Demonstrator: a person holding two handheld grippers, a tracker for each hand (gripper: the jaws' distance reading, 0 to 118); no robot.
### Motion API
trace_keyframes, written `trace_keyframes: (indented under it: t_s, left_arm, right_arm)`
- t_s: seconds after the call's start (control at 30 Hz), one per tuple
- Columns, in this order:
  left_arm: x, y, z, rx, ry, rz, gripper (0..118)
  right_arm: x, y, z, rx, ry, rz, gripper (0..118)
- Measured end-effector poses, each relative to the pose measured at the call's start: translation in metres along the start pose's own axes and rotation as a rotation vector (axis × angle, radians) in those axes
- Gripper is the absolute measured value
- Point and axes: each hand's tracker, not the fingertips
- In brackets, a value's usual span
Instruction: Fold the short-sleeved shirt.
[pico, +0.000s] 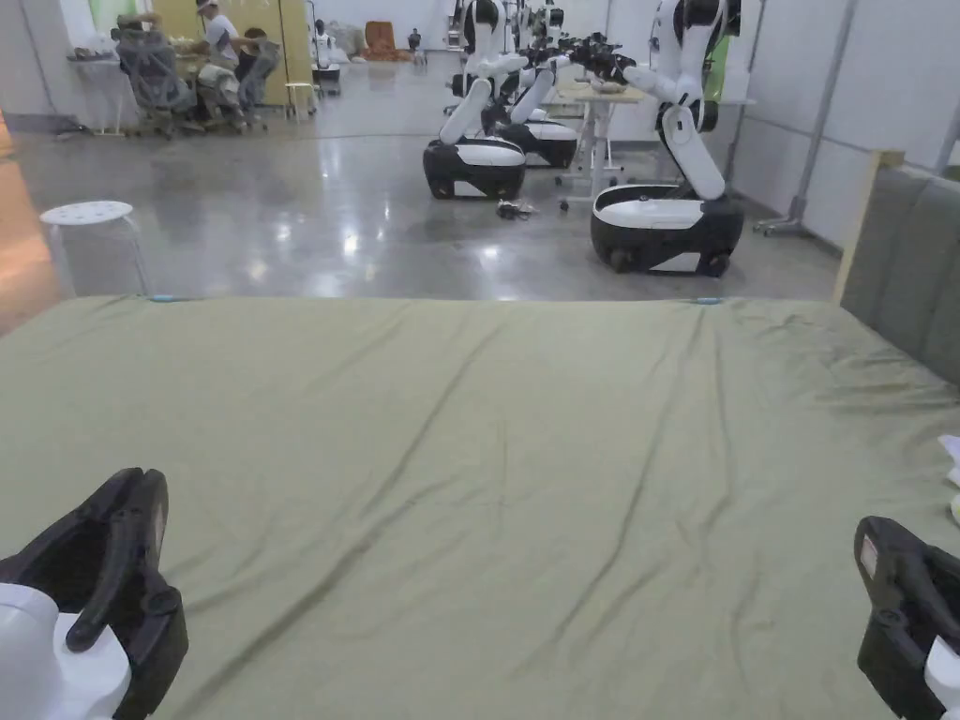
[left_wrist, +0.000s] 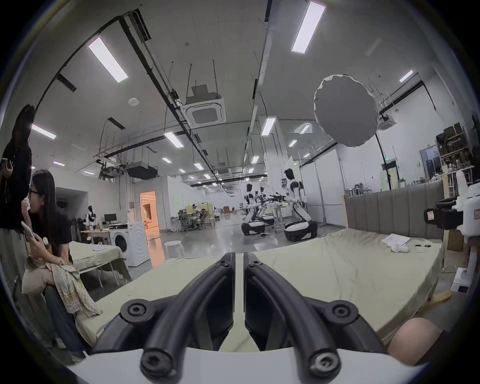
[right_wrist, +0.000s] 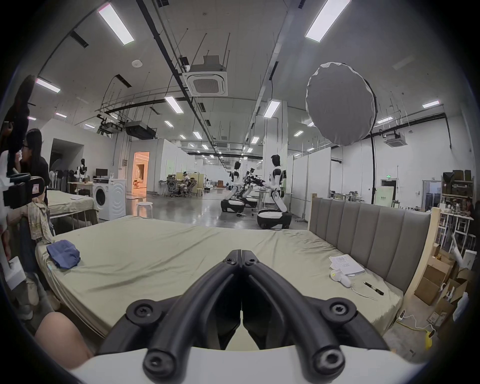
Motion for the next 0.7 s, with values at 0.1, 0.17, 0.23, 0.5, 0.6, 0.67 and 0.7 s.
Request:
trace_keyframes:
  t_s: [0.1,0.17,0.23,0.5,0.6,0.67,0.7]
  left_arm:
    - [0.001,0.002,-0.003,0.007,0.018,0.007,5]
    - [0.002,0.003,-0.005,0.005,0.017,0.011,5]
    - [0.0,0.002,-0.006,-0.002,0.029,0.009,5]
    - [0.004,0.0,-0.006,-0.004,0.044,0.001,5]
    - [0.006,0.001,-0.005,-0.002,0.05,-0.002,5]
    - [0.006,0.001,-0.005,-0.003,0.056,-0.005,5]
    - [0.005,0.001,-0.005,-0.003,0.058,-0.005,5]
  right_arm:
    - [0.0,-0.001,-0.001,0.01,-0.016,-0.014,0]
    - [-0.002,0.0,-0.002,0.016,-0.019,-0.021,0]
    - [-0.004,0.001,-0.002,0.022,-0.017,-0.028,0]
    - [-0.011,0.007,0.002,0.039,-0.034,-0.014,0]
    - [-0.011,0.009,0.003,0.044,-0.04,-0.014,0]
    - [-0.012,0.01,0.004,0.043,-0.039,-0.017,0]
    - [-0.013,0.01,0.004,0.041,-0.04,-0.014,0]
